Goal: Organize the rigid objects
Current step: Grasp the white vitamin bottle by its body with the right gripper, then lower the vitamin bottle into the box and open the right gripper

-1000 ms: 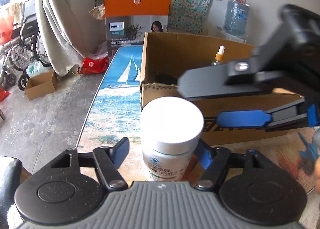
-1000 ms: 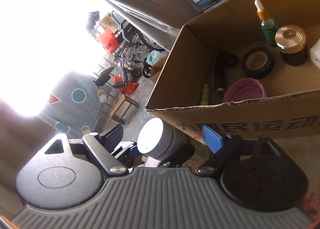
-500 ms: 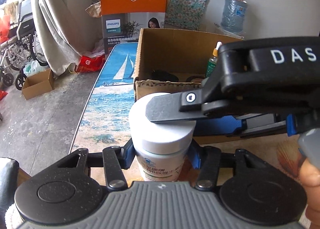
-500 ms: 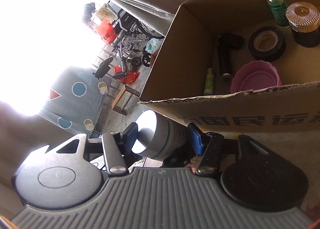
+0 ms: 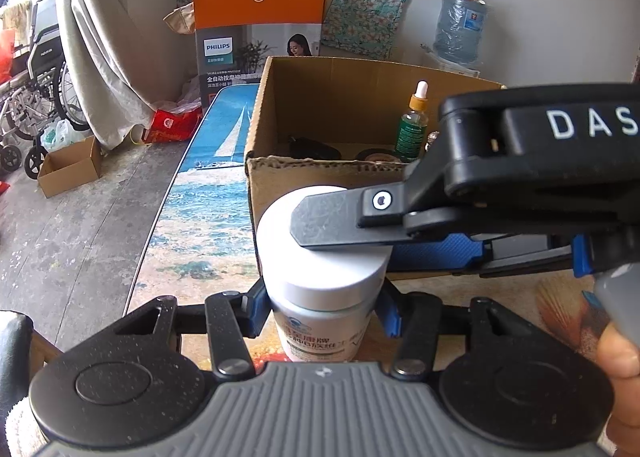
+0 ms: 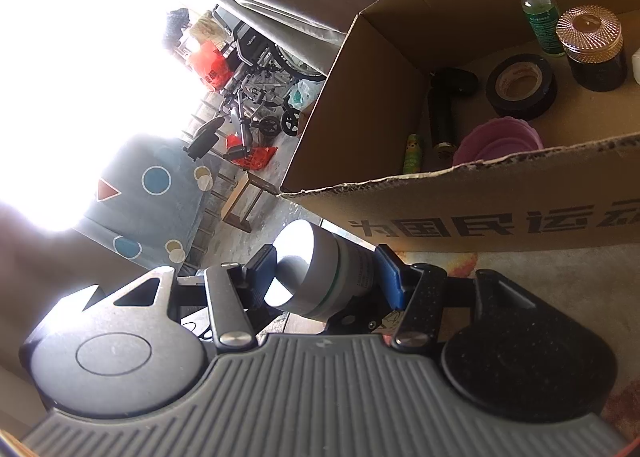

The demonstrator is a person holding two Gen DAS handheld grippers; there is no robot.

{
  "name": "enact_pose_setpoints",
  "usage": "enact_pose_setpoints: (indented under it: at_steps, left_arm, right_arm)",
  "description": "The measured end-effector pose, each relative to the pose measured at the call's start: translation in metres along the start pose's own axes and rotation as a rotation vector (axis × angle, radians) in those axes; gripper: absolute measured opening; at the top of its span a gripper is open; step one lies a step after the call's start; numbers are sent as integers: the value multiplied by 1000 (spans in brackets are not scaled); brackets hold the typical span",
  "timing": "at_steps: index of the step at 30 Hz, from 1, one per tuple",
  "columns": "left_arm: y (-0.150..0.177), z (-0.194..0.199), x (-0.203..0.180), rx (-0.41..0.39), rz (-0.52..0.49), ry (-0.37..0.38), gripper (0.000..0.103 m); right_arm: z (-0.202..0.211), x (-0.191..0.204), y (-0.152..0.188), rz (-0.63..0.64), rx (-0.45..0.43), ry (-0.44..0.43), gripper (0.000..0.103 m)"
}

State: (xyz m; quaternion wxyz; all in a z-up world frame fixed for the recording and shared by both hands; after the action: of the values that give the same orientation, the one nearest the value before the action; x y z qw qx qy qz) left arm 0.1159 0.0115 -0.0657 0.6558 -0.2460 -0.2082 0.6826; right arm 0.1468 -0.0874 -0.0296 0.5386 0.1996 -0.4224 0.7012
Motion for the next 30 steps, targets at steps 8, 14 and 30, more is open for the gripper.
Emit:
enact_pose_setpoints:
  at_steps: [8,14,30]
  left_arm:
    - [2,6,-6,-4,-11,5,54]
    - [1,16,-9,-23,-12,0,54]
    - [-79,132,-28,-329,-93,-40,54]
  right_arm:
    - [8,-1,3,4,-10,1,54]
    - [16,6,6,22,-22,0,54]
    - [110,110,-29,286,-249,-71,55]
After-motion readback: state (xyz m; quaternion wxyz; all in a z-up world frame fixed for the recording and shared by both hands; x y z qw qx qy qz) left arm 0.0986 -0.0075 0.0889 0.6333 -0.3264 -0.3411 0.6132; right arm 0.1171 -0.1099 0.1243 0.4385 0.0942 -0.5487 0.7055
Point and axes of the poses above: each gripper's, at about its wrist camera, not at the fingertips, and z roughly against the way its jaws point, x to its left, y to its underside, the point moved 6 cm from there along -z, roughly the way its jaws point, and after that the axes turned 8 degrees about x, right-handed, at the moved point
